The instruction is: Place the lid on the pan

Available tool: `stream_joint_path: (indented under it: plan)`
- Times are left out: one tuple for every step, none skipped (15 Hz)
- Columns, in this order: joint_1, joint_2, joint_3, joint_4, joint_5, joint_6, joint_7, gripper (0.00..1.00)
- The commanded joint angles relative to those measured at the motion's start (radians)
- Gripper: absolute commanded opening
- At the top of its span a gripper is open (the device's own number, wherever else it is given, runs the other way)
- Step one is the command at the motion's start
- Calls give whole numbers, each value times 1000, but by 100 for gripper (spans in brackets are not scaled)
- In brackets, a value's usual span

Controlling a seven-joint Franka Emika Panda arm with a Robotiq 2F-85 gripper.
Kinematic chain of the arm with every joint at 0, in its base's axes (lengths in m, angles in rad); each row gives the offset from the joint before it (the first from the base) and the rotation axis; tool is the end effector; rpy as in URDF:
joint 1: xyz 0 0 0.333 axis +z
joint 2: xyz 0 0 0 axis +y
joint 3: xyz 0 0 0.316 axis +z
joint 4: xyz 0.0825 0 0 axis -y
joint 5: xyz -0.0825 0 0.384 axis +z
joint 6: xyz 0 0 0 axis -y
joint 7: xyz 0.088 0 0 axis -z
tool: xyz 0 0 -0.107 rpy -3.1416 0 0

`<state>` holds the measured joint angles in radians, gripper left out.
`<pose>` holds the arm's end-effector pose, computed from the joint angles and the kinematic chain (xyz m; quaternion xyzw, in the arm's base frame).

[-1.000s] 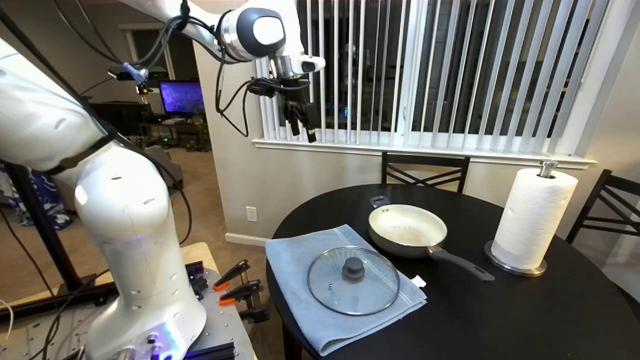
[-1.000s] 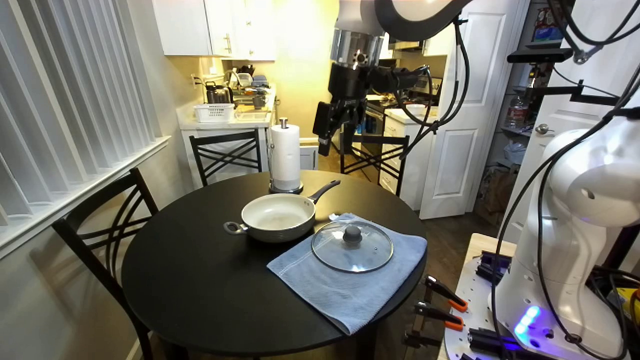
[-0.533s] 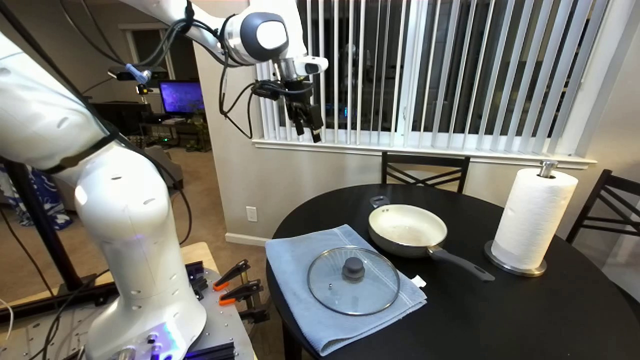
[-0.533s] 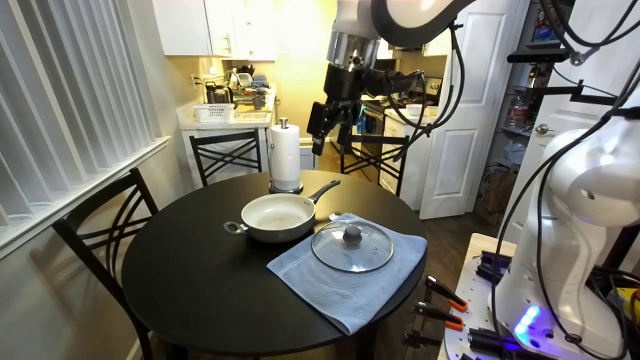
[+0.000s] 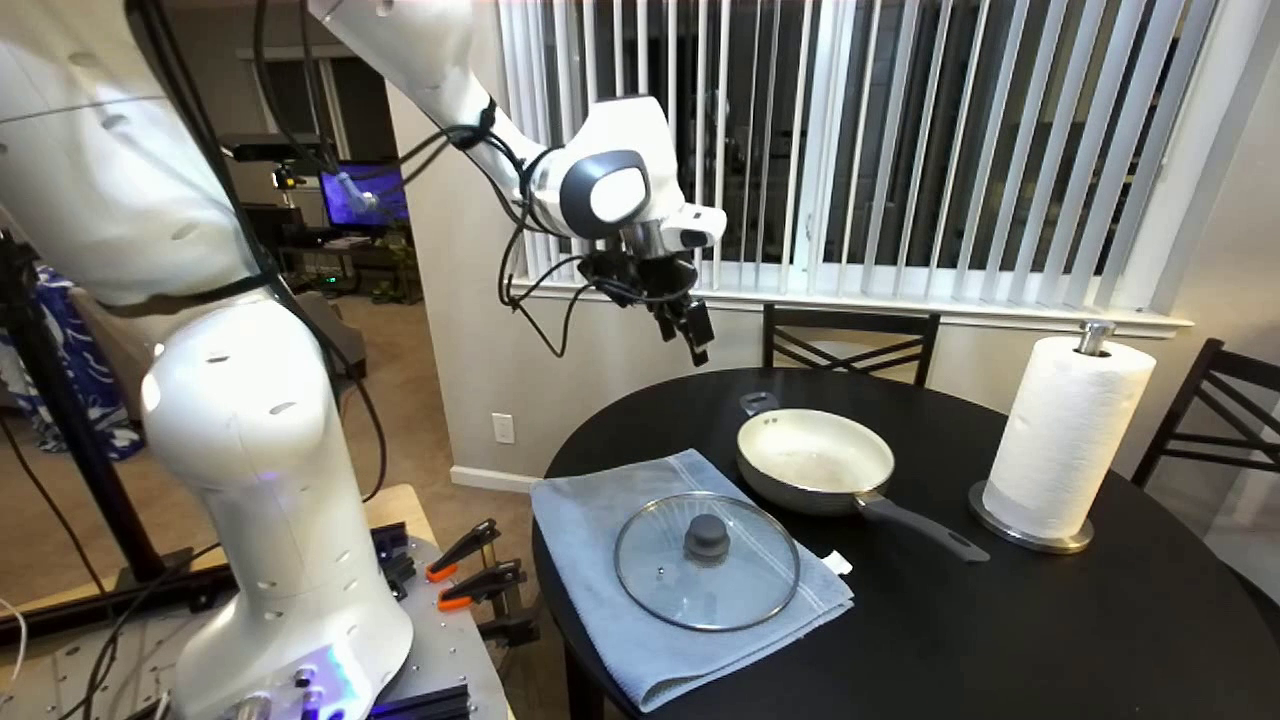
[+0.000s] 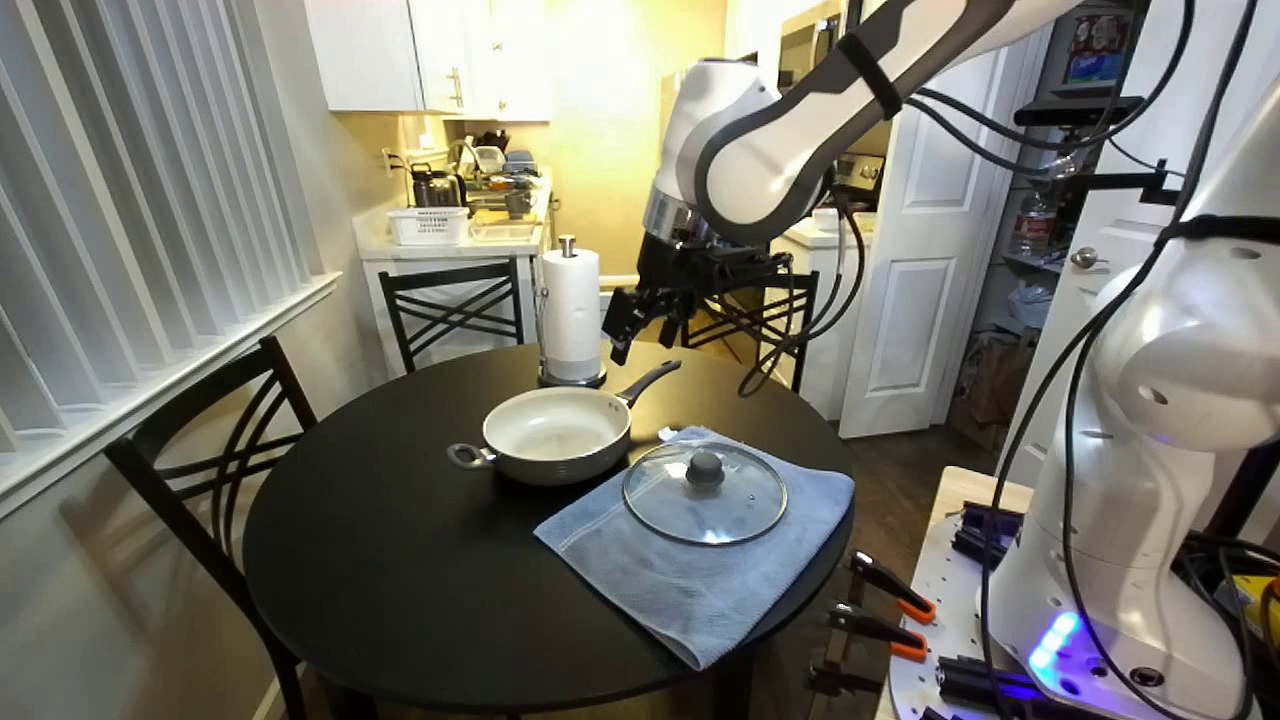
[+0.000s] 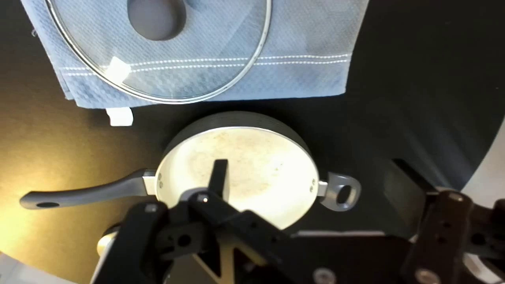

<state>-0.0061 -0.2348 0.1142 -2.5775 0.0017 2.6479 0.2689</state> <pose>0.4530 0.0488 0.3745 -0.9852 0.0796 -0.1510 0.0157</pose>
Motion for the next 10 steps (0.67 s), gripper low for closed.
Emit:
stream_joint_path:
  plan:
    - [-36, 107, -68, 9, -3, 62, -45, 100]
    - [-37, 131, -88, 9, 9, 67, -68, 100]
    - [-32, 155, -105, 10, 33, 76, -96, 100]
    - [-21, 180, -114, 14, 56, 79, -124, 100]
    - [-15, 204, -119, 18, 66, 86, -154, 100]
    - [-1, 227, -119, 23, 108, 92, -206, 100]
    - [5, 242, -114, 30, 138, 93, -249, 100]
    - [8, 250, -108, 38, 156, 83, -275, 100]
    - [-6, 215, -115, 15, 98, 66, -199, 100]
    - [-1, 227, -114, 21, 104, 66, -205, 100]
